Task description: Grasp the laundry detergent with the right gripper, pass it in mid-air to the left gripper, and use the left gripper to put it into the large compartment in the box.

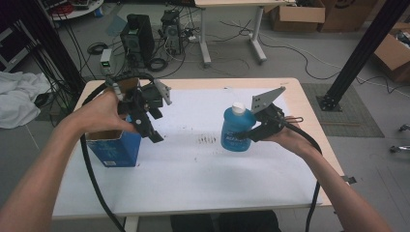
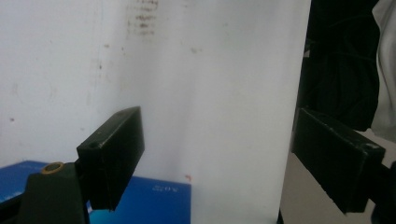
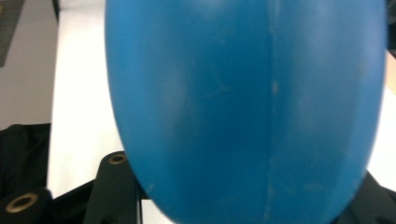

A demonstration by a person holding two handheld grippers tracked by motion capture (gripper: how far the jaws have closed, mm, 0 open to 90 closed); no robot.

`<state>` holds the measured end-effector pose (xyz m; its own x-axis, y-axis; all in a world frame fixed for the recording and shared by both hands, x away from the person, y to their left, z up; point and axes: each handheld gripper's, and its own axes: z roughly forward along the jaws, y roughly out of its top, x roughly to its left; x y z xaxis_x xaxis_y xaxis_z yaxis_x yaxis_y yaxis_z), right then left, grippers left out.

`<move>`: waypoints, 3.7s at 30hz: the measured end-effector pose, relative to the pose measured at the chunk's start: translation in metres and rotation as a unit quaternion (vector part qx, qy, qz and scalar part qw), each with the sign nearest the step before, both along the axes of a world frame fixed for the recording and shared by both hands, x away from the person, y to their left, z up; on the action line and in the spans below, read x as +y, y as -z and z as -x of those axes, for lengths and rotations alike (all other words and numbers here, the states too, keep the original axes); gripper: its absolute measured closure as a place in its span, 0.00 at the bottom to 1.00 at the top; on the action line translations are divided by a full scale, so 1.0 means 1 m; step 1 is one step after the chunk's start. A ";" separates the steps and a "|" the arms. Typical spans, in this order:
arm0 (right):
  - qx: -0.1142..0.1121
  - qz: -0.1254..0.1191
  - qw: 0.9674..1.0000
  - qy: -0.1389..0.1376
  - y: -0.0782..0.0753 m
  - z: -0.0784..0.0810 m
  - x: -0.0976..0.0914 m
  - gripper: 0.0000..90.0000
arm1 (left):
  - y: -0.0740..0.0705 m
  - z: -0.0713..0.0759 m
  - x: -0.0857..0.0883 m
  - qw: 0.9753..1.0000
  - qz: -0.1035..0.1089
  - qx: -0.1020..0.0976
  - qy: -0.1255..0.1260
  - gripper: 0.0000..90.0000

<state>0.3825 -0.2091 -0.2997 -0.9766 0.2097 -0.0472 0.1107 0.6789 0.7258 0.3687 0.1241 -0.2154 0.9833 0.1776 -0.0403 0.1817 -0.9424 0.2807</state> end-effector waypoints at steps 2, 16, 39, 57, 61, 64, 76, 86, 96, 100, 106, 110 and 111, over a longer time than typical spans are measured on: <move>0.000 0.003 1.000 -0.006 0.000 0.001 0.003 0.51 | -0.002 -0.002 -0.006 1.000 0.004 0.000 0.007 0.20; 0.008 0.010 0.999 -0.032 0.006 0.006 0.023 0.51 | -0.016 -0.006 -0.053 0.998 0.021 -0.012 0.054 0.21; 0.014 0.005 0.998 -0.061 0.012 0.011 0.043 0.51 | -0.006 -0.015 -0.109 0.995 0.025 -0.005 0.096 0.21; 0.016 0.003 0.998 -0.066 0.014 0.013 0.055 0.51 | 0.010 -0.012 -0.121 0.994 0.030 0.003 0.104 0.21; 0.016 0.006 0.998 -0.067 0.015 0.014 0.056 0.51 | 0.013 -0.012 -0.123 0.994 0.032 0.001 0.107 0.22; 0.017 0.006 0.998 -0.066 0.016 0.013 0.056 0.51 | 0.015 -0.012 -0.125 0.994 0.026 -0.002 0.110 0.24; 0.024 0.005 0.998 -0.064 0.020 0.014 0.056 0.51 | 0.019 -0.008 -0.125 0.993 0.028 -0.004 0.112 0.32; 0.025 0.006 0.998 -0.064 0.023 0.015 0.058 0.51 | 0.021 -0.006 -0.127 0.993 0.021 -0.022 0.112 0.39; 0.025 0.005 0.998 -0.064 0.025 0.015 0.059 0.51 | 0.022 -0.005 -0.126 0.993 0.017 -0.026 0.110 0.42; 0.024 0.006 0.998 -0.065 0.026 0.015 0.059 0.51 | 0.023 -0.004 -0.127 0.993 0.015 -0.026 0.111 0.42; 0.023 0.007 0.997 -0.070 0.026 0.017 0.059 0.51 | 0.022 -0.002 -0.129 0.994 0.007 -0.028 0.106 0.43; 0.022 0.005 0.997 -0.071 0.026 0.017 0.059 0.51 | 0.021 0.001 -0.129 0.994 0.008 -0.030 0.100 0.43; 0.021 0.005 0.997 -0.071 0.025 0.018 0.059 0.51 | 0.021 0.001 -0.128 0.994 0.008 -0.036 0.102 0.43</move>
<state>0.3650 -0.1504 -0.3248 -0.9976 0.0685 -0.0073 0.0426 0.6972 0.7156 0.3673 -0.0044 -0.2360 0.9992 -0.0252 0.0298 -0.0330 -0.9532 0.3004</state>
